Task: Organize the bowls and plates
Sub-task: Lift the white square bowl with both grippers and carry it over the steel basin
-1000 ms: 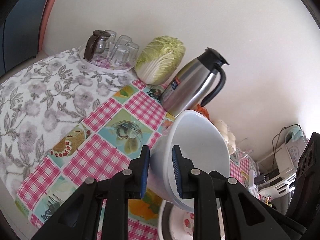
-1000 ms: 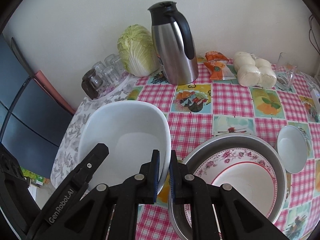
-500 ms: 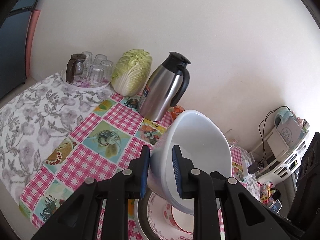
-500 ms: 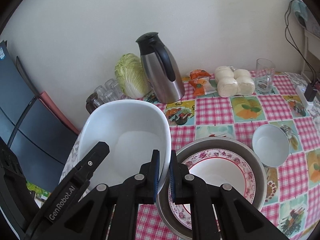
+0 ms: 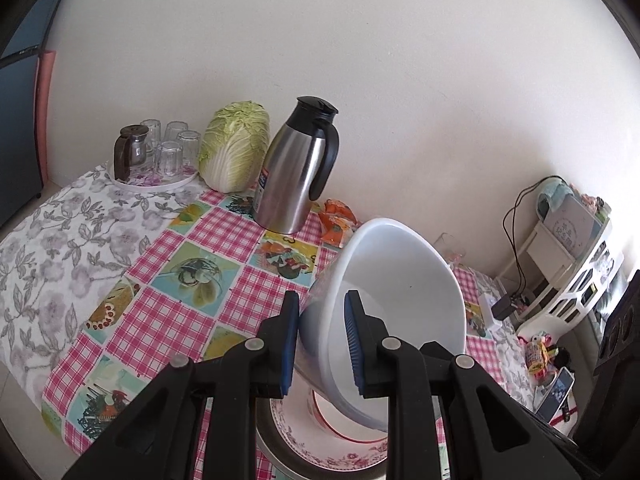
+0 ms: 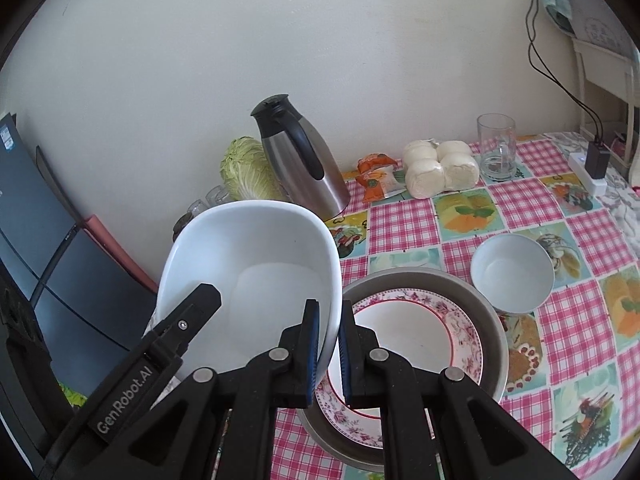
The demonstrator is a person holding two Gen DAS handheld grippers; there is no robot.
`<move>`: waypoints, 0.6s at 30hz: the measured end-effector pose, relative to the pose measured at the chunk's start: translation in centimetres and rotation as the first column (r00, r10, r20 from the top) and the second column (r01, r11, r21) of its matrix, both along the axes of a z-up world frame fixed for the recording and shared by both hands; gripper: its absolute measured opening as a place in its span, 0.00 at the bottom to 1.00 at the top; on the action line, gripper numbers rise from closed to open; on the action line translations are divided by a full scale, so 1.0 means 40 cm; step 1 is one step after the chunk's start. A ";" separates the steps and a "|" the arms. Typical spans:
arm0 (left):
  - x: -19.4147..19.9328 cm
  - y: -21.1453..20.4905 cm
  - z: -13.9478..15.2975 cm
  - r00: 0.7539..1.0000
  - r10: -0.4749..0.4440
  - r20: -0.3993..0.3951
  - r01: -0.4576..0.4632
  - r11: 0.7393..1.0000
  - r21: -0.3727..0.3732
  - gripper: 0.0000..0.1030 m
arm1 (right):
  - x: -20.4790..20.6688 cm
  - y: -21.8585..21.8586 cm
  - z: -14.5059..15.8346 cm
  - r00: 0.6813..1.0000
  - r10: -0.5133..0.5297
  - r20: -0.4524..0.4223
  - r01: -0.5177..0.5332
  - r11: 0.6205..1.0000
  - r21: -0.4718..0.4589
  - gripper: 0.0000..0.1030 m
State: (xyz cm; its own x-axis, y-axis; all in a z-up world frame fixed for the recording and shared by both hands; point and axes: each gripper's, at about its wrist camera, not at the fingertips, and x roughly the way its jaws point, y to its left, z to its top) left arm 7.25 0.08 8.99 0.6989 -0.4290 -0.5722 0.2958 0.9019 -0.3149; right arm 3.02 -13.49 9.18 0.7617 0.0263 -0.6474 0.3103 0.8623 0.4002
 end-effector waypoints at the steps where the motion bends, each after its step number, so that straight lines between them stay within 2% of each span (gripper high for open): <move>1: -0.003 -0.006 0.000 1.000 -0.005 0.002 0.005 1.000 0.004 0.23 | -0.007 -0.007 -0.004 1.000 -0.005 0.004 0.005 1.000 0.009 0.10; 6: -0.020 -0.047 0.003 0.999 -0.042 0.016 0.041 0.998 0.037 0.23 | -0.033 -0.045 -0.024 0.999 -0.028 0.023 0.027 0.998 0.053 0.10; 18: -0.052 -0.136 -0.003 0.995 -0.097 0.016 0.095 0.992 0.088 0.23 | -0.088 -0.119 -0.036 0.997 -0.076 0.031 0.074 0.995 0.072 0.10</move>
